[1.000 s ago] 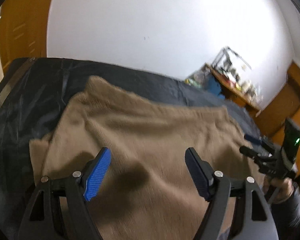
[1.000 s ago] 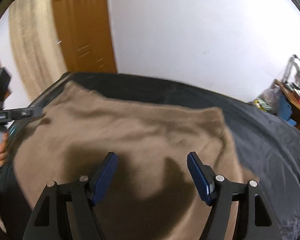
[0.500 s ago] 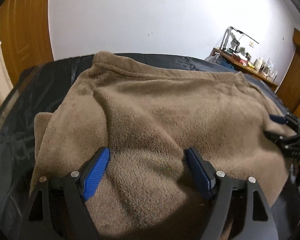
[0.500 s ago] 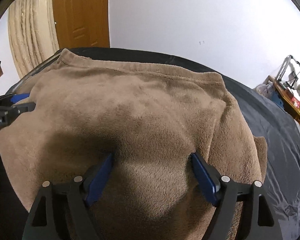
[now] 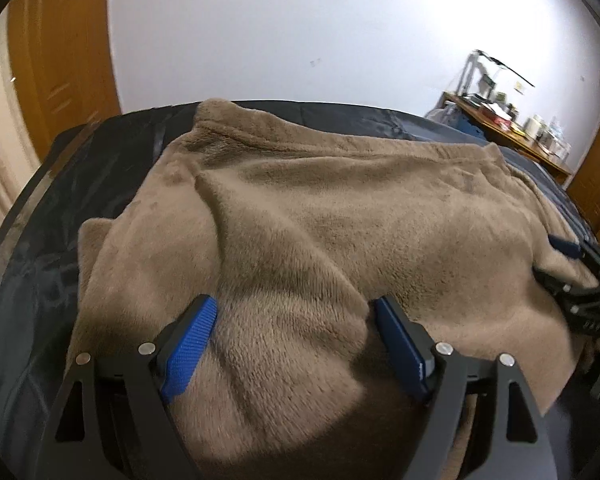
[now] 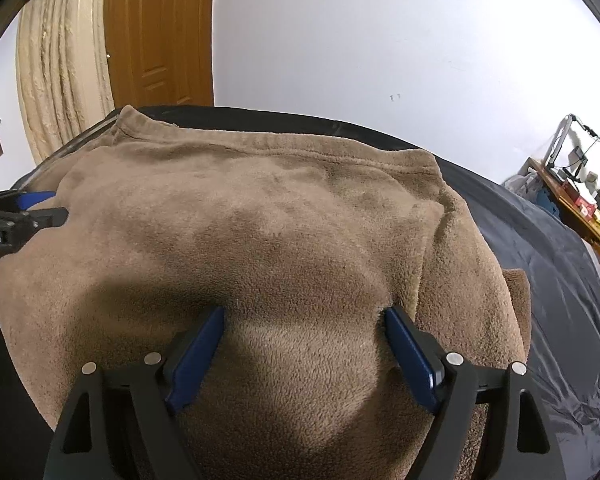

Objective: Fold clothes

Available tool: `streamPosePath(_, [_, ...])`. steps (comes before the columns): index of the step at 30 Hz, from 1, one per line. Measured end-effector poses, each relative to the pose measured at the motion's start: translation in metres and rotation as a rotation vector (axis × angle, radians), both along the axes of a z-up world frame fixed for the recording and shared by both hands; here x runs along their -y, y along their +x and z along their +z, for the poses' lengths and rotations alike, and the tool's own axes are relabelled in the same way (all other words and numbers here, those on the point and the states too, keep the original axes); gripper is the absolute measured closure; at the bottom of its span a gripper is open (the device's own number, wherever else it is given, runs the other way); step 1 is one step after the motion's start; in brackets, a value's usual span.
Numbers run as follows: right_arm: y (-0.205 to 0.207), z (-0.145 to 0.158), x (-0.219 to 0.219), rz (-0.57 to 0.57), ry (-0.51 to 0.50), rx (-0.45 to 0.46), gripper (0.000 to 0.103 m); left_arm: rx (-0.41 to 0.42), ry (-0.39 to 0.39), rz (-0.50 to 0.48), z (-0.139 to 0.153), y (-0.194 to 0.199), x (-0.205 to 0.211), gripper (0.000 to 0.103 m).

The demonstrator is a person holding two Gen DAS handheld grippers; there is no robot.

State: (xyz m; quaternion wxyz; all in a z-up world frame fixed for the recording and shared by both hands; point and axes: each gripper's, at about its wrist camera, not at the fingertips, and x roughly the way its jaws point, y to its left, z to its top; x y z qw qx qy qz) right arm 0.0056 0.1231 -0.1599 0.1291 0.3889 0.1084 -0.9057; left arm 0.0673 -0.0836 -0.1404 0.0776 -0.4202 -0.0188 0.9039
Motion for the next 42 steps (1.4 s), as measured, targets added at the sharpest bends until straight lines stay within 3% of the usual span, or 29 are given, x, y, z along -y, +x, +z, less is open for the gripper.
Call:
streamPosePath(10, [0.000,0.001,-0.001,-0.007,-0.002,0.000,0.017,0.005,-0.007,-0.019,0.010,0.029,-0.028,0.017])
streamPosePath(16, [-0.001,0.001,-0.001,-0.007,-0.004,0.001,0.016,-0.004,-0.032,0.018,-0.006,0.026,-0.030,0.001])
streamPosePath(29, [-0.002,0.001,-0.002,-0.006,-0.014,0.007,0.016,-0.012,-0.014,0.028,-0.007,0.025,-0.026,0.001])
streamPosePath(31, [-0.002,0.001,-0.003,-0.006,-0.019,0.009,0.016,-0.012,0.017,0.034,0.000,0.026,-0.021,0.001])
streamPosePath(38, [-0.004,0.001,-0.003,-0.006,-0.033,0.016,0.015,0.010,0.024,0.207,0.006,0.016,0.028,0.001])
streamPosePath(42, [-0.005,0.001,-0.004,-0.004,-0.041,0.020,0.015,0.022,0.041,0.227,-0.007,0.015,0.042,0.001])
